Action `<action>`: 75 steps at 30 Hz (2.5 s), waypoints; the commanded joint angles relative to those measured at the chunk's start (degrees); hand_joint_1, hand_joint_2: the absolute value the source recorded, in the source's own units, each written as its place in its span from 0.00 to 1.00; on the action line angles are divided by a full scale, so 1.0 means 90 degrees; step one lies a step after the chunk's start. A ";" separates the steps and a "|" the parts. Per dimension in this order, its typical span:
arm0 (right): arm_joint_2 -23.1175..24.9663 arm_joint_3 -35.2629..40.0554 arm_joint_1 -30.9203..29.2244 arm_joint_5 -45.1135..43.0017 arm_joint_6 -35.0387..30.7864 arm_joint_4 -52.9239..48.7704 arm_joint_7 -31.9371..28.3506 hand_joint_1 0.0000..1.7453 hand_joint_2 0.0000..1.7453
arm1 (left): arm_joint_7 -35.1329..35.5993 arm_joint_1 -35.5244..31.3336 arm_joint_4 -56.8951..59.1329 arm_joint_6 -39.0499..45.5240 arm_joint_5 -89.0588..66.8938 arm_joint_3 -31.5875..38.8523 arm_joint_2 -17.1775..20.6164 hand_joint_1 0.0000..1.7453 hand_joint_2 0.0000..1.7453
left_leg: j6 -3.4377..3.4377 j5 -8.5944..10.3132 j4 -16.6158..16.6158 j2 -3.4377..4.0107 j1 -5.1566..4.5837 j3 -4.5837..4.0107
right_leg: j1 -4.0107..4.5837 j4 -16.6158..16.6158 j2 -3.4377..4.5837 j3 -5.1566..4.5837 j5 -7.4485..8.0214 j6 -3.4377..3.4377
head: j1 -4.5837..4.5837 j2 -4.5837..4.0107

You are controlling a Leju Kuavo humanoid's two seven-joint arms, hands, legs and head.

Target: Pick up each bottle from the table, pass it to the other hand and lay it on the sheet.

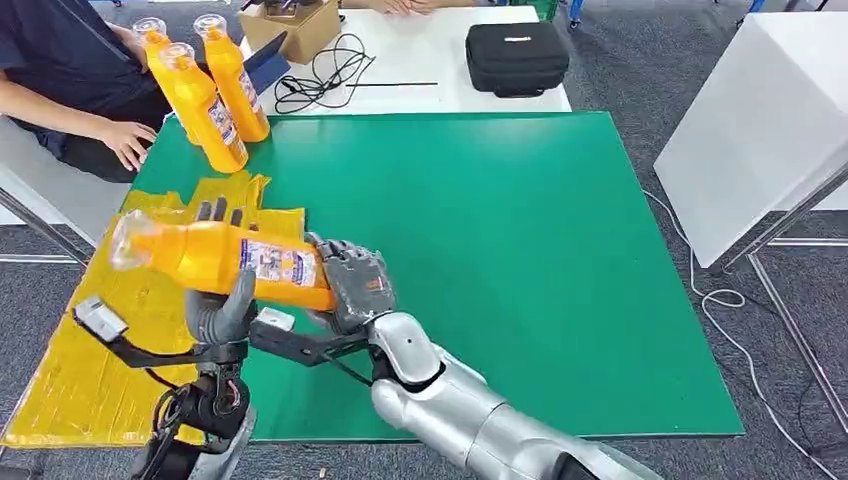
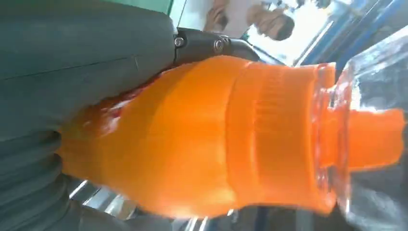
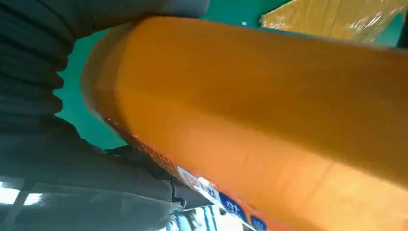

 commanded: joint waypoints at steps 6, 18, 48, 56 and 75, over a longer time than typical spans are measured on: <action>-0.0180 0.1325 0.0150 0.0517 0.0662 -0.0190 0.0069 1.00 1.00 | 0.0176 -0.0089 -0.0458 -0.0101 -0.0110 0.0396 0.0037 0.00 1.00 | -0.0002 -0.0002 -0.0004 -0.0014 0.0006 0.0010 | 0.0006 -0.0010 -0.0022 0.0017 -0.0005 0.0006 | 0.0000 0.0000; -0.0180 0.0946 0.0124 0.0524 0.0730 -0.0013 0.0088 1.00 1.00 | 0.0274 0.0075 -0.0504 -0.0192 0.0002 0.0355 0.0113 1.00 1.00 | -0.0004 -0.0013 -0.0004 -0.0027 0.0011 0.0035 | 0.0011 -0.0017 -0.0040 0.0050 -0.0017 0.0010 | 0.0000 0.0000; -0.1241 -0.3018 0.0569 -0.0135 0.0549 0.0172 -0.1164 0.00 0.00 | 0.0275 0.0226 -0.0596 -0.0103 -0.0328 0.1437 0.0079 1.00 1.00 | 0.0001 -0.0001 -0.0012 -0.0043 0.0011 0.0032 | 0.0010 -0.0030 -0.0055 0.0052 -0.0008 0.0012 | 0.0002 0.0000; -0.1592 -0.5171 0.1771 0.0876 0.1442 -0.2159 -0.1366 0.00 0.00 | 0.0337 0.0383 -0.0364 -0.0590 -0.0407 0.2078 -0.0009 1.00 1.00 | 0.0001 -0.0015 0.0006 -0.0047 -0.0002 0.0013 | -0.0001 -0.0006 -0.0046 0.0040 -0.0011 0.0014 | 0.0002 0.0000; -0.1635 -0.5418 0.2367 0.0644 0.1729 -0.2812 -0.2744 0.00 0.00 | 0.0090 0.1853 -0.2232 -0.0198 -0.0935 0.3942 -0.1280 1.00 1.00 | 0.0005 -0.0033 0.0006 0.0031 0.0001 0.0030 | 0.0002 -0.0012 0.0027 0.0036 -0.0008 0.0019 | 0.0010 0.0000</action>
